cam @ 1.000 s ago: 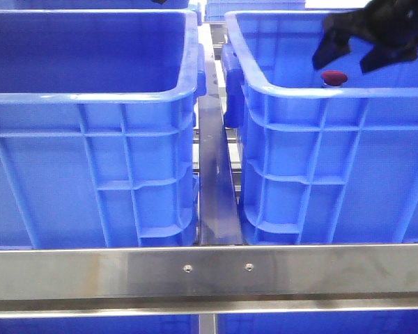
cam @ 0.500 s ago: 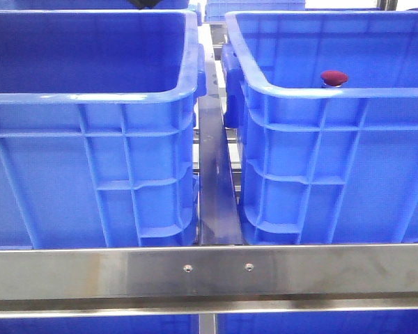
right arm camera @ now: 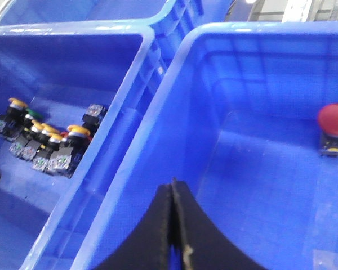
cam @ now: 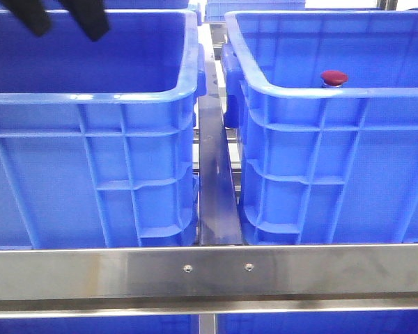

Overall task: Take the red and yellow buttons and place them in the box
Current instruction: 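Lower the left gripper into the button crate and grasp a yellow button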

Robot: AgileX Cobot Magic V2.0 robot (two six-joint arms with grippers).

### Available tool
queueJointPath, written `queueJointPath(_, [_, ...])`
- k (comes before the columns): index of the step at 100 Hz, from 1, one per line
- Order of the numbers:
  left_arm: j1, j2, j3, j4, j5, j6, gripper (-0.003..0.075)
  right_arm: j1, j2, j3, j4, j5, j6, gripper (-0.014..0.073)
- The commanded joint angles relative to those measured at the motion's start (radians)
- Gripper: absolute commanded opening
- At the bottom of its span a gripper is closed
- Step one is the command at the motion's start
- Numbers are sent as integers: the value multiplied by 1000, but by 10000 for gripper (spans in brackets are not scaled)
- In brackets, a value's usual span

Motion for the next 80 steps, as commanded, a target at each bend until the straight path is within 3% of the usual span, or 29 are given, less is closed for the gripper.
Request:
queueJointPath(1, [1,-30,-32,109,-43,-180,545,-3,-26,-25,44,4,-11,-66])
queueJointPath(24, [1,35,-32,214,-37,-373,545,-3,-26,-25,44,4,-11,-66])
queueJointPath(57, [42,190,-32,259,-48,-427,545,-3,-26,-25,44,-1,-11,-66])
queueJointPath(80, [75,259,-32,244,-155,-427,545,-3,-26,-25,44,-1,-11,-66])
